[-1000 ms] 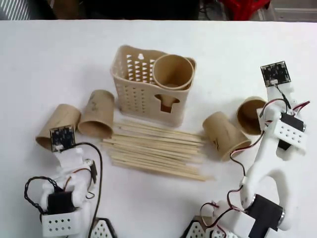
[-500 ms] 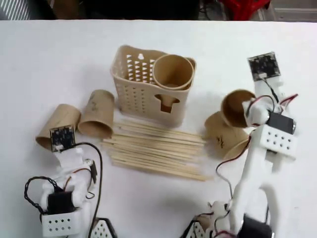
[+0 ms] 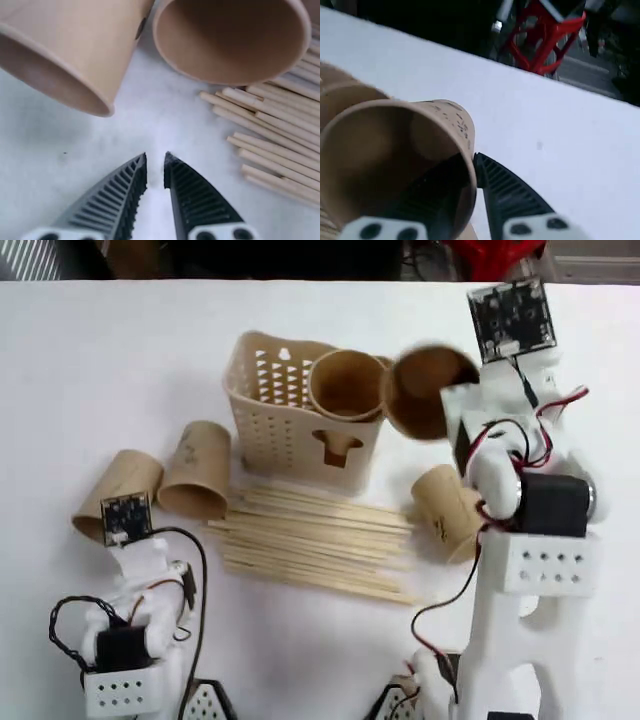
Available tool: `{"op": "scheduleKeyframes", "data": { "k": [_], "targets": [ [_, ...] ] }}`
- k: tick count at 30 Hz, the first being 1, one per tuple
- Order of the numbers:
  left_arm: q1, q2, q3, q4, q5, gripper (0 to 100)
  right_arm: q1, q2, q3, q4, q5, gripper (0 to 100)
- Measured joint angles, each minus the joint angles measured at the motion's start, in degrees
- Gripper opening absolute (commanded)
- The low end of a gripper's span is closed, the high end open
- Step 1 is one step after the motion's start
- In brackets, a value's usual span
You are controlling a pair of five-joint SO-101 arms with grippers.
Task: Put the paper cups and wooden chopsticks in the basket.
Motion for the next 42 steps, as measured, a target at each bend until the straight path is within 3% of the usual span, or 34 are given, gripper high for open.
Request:
{"op": "scheduleKeyframes", "data": {
  "k": [7, 17, 23, 32, 39, 42],
  "targets": [
    [0.00, 0.00, 0.00, 0.00, 0.00, 8, -7.82, 8.35, -12.40, 2.11, -8.44, 1.6],
    [0.00, 0.00, 0.00, 0.00, 0.00, 8, -13.27, 18.29, -18.99, 13.63, -8.97, 1.6],
    [0.00, 0.00, 0.00, 0.00, 0.00, 8, -13.10, 18.81, -18.99, 13.98, -8.97, 2.0],
    [0.00, 0.00, 0.00, 0.00, 0.00, 8, -13.19, 24.62, -19.16, 11.08, -8.97, 24.8],
    [0.00, 0.00, 0.00, 0.00, 0.00, 8, -12.75, 24.44, -19.16, 7.91, -9.05, 23.3],
    [0.00, 0.00, 0.00, 0.00, 0.00, 8, -10.46, 21.98, -19.16, 8.62, -9.05, 14.3]
  ]
}}
